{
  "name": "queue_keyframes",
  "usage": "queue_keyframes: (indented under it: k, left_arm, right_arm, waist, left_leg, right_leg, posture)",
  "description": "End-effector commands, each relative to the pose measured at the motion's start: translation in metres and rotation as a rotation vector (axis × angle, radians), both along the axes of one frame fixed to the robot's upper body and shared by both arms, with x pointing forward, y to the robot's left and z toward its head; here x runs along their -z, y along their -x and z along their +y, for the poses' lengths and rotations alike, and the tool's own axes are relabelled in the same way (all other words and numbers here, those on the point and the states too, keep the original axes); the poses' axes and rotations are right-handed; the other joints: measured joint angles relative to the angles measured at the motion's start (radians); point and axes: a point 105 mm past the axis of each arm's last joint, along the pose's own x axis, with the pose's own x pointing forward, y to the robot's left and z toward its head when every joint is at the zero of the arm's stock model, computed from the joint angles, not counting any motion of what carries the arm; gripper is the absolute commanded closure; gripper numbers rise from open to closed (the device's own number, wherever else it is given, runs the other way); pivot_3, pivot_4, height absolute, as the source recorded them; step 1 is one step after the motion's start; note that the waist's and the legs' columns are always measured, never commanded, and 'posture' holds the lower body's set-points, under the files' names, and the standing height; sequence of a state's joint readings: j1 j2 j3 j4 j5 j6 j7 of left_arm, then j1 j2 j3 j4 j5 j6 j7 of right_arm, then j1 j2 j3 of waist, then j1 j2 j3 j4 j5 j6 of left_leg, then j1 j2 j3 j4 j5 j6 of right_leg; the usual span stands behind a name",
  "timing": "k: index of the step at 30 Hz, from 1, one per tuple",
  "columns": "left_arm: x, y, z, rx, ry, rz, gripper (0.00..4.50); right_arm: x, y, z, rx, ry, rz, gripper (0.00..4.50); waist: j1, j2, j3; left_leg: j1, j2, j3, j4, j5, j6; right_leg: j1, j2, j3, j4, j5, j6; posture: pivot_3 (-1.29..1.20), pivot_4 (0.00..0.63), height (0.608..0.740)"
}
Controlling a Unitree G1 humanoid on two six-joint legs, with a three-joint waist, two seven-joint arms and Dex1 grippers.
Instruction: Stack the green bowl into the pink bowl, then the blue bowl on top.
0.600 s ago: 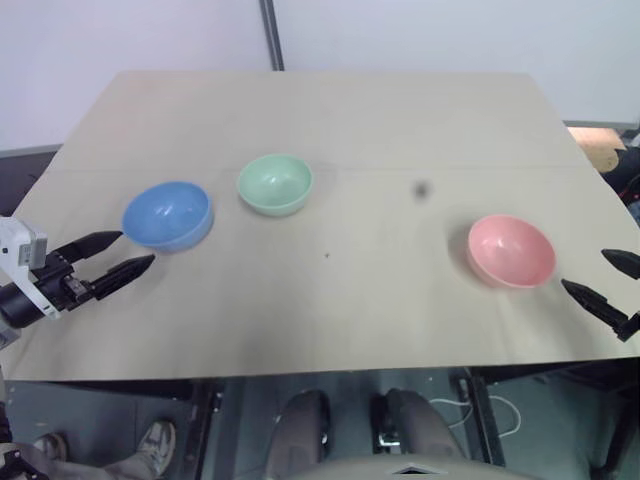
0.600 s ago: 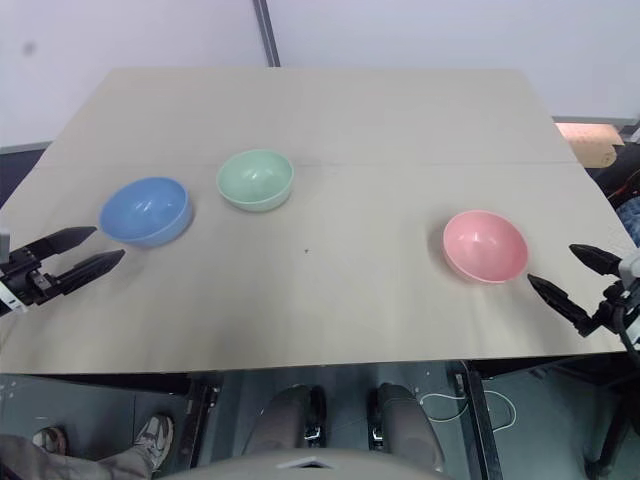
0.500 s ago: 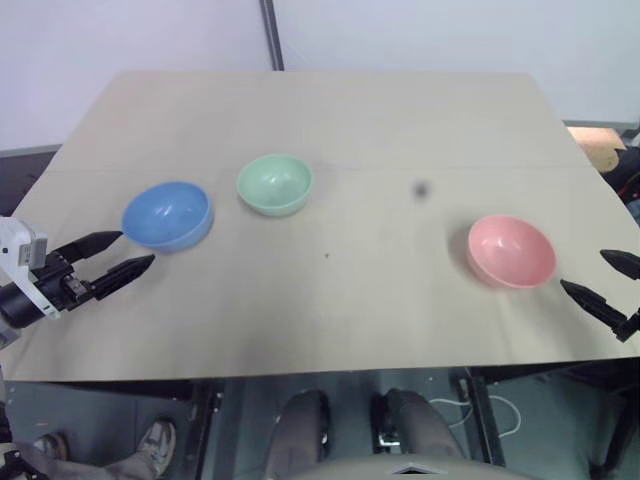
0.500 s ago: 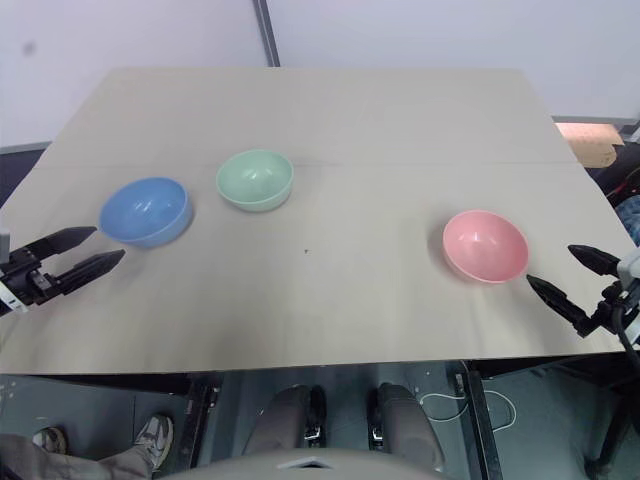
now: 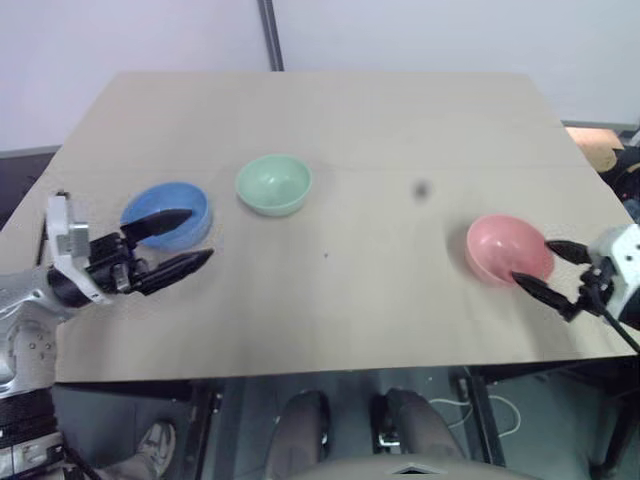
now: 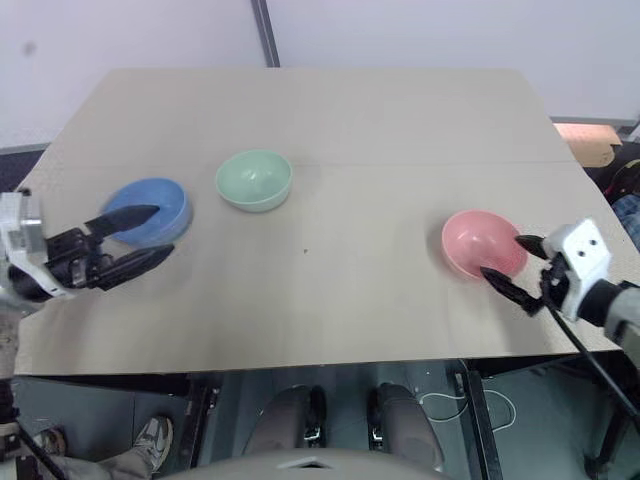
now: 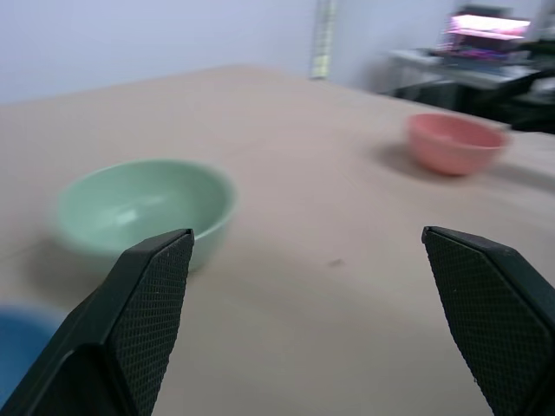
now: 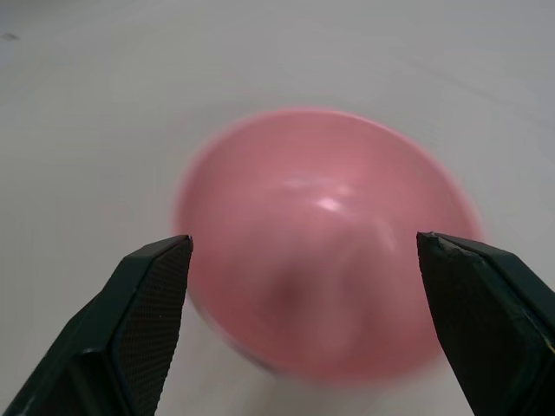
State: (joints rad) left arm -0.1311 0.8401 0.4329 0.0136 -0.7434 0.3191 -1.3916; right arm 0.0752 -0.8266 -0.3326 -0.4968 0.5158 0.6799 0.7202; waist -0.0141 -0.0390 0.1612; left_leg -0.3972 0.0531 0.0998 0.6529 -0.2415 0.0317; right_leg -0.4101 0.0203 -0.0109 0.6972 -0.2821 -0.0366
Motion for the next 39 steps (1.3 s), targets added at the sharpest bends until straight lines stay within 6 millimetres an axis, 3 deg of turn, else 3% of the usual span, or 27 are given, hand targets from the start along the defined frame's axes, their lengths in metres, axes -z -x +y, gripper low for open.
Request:
queue_keyframes:
  k: [1, 6, 7, 9, 16, 17, 21, 26, 31, 37, 39]
  left_arm:
    - [-0.005, 0.006, -0.022, 0.138, -0.030, -0.044, 0.04]
    - [-0.005, 0.006, -0.039, 0.202, -0.032, -0.062, 0.04]
    - [-0.004, 0.006, -0.041, 0.206, -0.036, -0.068, 0.01]
    - [-0.004, 0.005, -0.046, 0.209, -0.024, -0.077, 0.00]
    - [0.000, 0.005, -0.051, 0.192, -0.005, -0.082, 0.00]
    - [0.001, 0.004, -0.050, 0.186, -0.007, -0.081, 0.00]
    - [0.001, -0.003, -0.046, 0.108, 0.045, -0.092, 0.00]
    - [0.004, -0.028, -0.027, -0.124, 0.162, -0.116, 0.00]
    - [0.010, -0.037, -0.015, -0.241, 0.182, -0.097, 0.00]
    - [0.015, -0.037, -0.014, -0.270, 0.158, -0.081, 0.00]
    - [0.015, -0.038, -0.014, -0.295, 0.136, -0.079, 0.00]
  right_arm:
    - [0.002, -0.005, 0.017, -0.010, 0.023, 0.050, 0.00]
    - [0.024, -0.015, 0.021, 0.023, 0.077, 0.138, 0.00]
    - [0.026, -0.018, 0.020, 0.039, 0.092, 0.139, 0.26]
    - [0.029, -0.022, 0.020, 0.042, 0.095, 0.143, 0.84]
    - [0.023, -0.031, 0.022, 0.034, 0.147, 0.086, 4.22]
    - [0.022, -0.032, 0.023, 0.027, 0.169, 0.068, 4.44]
    - [0.014, -0.034, 0.039, -0.051, 0.191, -0.008, 4.44]
    - [0.004, -0.024, 0.094, -0.290, 0.127, -0.078, 4.44]
    - [0.015, -0.022, 0.157, -0.498, 0.135, -0.111, 4.44]
    - [0.026, -0.037, 0.188, -0.605, 0.184, -0.109, 4.44]
    - [0.031, -0.039, 0.190, -0.633, 0.204, -0.095, 3.65]
  waist:
    - [0.001, 0.000, 0.000]
    - [0.001, 0.000, 0.000]
    - [0.002, 0.000, 0.000]
    - [0.002, 0.000, 0.000]
    - [-0.001, 0.000, 0.000]
    - [-0.002, -0.001, 0.000]
    - [0.000, 0.000, 0.000]
    - [-0.002, -0.001, 0.000]
    - [-0.006, -0.001, 0.000]
    - [0.001, -0.001, 0.000]
    - [0.002, -0.001, 0.000]
  left_leg:
    - [0.000, 0.000, 0.000, 0.000, 0.000, 0.000]
    - [-0.002, 0.000, 0.000, 0.000, 0.000, 0.000]
    - [-0.003, 0.000, 0.000, 0.000, 0.000, 0.000]
    - [-0.003, 0.000, 0.000, 0.000, 0.000, 0.000]
    - [-0.002, 0.000, 0.000, 0.000, 0.000, 0.000]
    - [-0.002, 0.000, 0.000, 0.000, 0.000, 0.000]
    - [-0.002, 0.000, 0.000, 0.000, 0.000, 0.000]
    - [-0.002, 0.000, 0.000, 0.000, 0.000, 0.000]
    - [-0.002, 0.001, -0.001, 0.000, 0.000, 0.000]
    - [-0.003, 0.000, 0.000, 0.001, 0.001, -0.001]
    - [-0.003, 0.000, 0.000, 0.001, 0.001, -0.001]
  right_leg:
    - [0.000, 0.000, 0.000, 0.000, 0.000, 0.000]
    - [-0.001, 0.000, 0.000, -0.002, 0.000, 0.000]
    - [-0.001, 0.000, 0.000, -0.002, 0.000, 0.000]
    - [-0.002, 0.000, 0.000, -0.002, 0.000, 0.000]
    - [-0.002, 0.001, 0.000, -0.001, 0.000, 0.000]
    - [-0.001, 0.001, 0.000, -0.001, 0.000, 0.000]
    - [-0.001, 0.001, 0.000, -0.001, 0.000, 0.000]
    - [-0.001, 0.002, 0.000, -0.001, 0.000, 0.000]
    - [-0.002, 0.003, 0.000, 0.000, 0.000, 0.000]
    - [-0.002, 0.001, 0.000, -0.001, 0.000, 0.000]
    - [-0.002, 0.001, 0.000, -0.001, 0.001, -0.002]
  posture:
    - [0.00, 0.150, 0.740]
    - [0.00, 0.150, 0.740]
    - [0.00, 0.150, 0.740]
    - [0.00, 0.150, 0.740]
    - [0.00, 0.150, 0.740]
    - [0.00, 0.150, 0.740]
    - [0.00, 0.150, 0.740]
    - [0.00, 0.150, 0.740]
    - [0.00, 0.150, 0.740]
    - [0.00, 0.150, 0.740]
    - [0.00, 0.150, 0.740]
